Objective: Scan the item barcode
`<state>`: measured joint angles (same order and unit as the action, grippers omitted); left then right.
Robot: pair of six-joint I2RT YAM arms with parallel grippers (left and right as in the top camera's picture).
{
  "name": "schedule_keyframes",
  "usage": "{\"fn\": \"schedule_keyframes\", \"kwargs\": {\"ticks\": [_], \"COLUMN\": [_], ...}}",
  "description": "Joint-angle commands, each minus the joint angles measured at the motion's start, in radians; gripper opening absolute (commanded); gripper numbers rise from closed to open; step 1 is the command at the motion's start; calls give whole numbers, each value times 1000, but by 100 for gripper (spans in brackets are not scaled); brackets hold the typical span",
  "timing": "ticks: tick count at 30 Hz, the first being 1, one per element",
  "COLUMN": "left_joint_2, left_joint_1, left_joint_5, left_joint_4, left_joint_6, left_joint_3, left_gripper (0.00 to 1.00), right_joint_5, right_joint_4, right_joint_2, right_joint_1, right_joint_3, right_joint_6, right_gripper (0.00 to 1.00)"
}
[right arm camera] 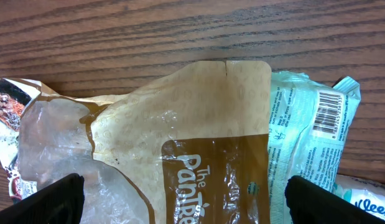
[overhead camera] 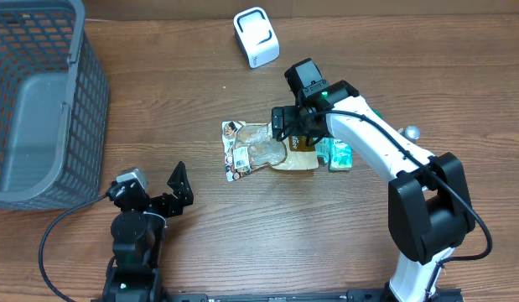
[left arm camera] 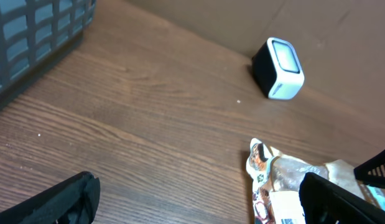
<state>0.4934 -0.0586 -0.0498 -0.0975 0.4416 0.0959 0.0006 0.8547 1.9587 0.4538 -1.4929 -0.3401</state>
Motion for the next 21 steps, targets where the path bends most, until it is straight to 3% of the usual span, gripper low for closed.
{"fn": "schedule_keyframes", "kwargs": {"ticks": [1, 21], "left_joint_2": [-59, -217], "left_joint_1": [-1, 0], "left_joint_5": [-6, -6], "left_joint_4": [-7, 10], "left_joint_6": [-8, -8], "left_joint_3": [-29, -91], "left_gripper": [100, 99], "right_joint_5": [6, 6], "right_joint_4": [-4, -4], "right_joint_2": [-5, -5], "right_joint_1": [1, 1], "right_joint_3": [2, 2], "right_joint_6": [-1, -1], "right_gripper": [100, 100]}}
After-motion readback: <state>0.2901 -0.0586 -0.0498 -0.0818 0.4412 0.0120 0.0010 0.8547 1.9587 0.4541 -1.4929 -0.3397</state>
